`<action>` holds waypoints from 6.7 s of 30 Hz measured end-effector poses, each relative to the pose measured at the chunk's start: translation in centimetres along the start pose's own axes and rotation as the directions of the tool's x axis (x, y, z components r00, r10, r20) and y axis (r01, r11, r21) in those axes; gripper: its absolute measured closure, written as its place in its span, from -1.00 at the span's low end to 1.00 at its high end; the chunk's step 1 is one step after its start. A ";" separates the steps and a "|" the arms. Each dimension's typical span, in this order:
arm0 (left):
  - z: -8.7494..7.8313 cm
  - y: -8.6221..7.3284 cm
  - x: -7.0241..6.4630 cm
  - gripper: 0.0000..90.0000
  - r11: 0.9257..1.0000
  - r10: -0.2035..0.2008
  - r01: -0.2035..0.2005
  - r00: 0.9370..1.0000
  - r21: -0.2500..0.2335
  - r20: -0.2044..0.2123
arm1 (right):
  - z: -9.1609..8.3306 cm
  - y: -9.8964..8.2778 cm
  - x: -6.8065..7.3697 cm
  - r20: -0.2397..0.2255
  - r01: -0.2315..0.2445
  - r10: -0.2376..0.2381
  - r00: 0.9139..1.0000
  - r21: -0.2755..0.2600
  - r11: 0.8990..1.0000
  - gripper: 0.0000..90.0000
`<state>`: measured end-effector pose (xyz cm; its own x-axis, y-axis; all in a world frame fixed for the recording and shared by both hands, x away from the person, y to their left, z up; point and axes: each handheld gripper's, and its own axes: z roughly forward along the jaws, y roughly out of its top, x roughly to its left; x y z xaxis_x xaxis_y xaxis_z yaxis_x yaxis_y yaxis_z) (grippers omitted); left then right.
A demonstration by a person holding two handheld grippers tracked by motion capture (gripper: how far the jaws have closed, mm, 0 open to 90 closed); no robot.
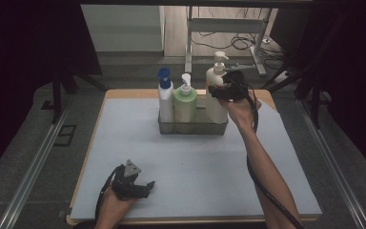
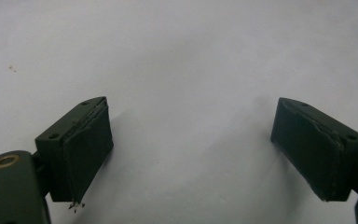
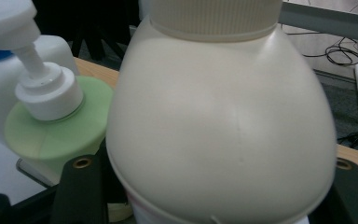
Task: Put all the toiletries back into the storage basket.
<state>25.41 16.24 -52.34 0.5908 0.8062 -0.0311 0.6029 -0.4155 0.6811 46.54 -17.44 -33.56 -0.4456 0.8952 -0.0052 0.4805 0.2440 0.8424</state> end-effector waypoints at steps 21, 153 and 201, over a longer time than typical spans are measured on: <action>0.0 0.0 0.0 -0.73 1.000 -0.002 0.002 1.000 0.000 0.001 | 3.4 -1.3 -0.1 0.032 0.006 -0.006 0.999 -0.011 1.000 -0.17; 0.0 0.0 0.0 -0.73 1.000 0.001 -0.001 1.000 0.001 0.000 | 5.9 -9.0 -4.5 -0.033 -0.056 0.062 0.998 0.167 0.984 0.99; 0.0 0.0 0.0 -0.73 1.000 -0.001 0.001 1.000 0.001 0.002 | 7.7 -9.9 -1.6 -0.088 -0.020 0.039 0.995 0.205 0.979 0.98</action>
<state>25.42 16.20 -52.34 0.5911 0.8060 -0.0332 0.6039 -0.4148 0.6807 48.29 -18.38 -46.02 -0.4915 0.8676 0.0753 0.6337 0.2970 0.7143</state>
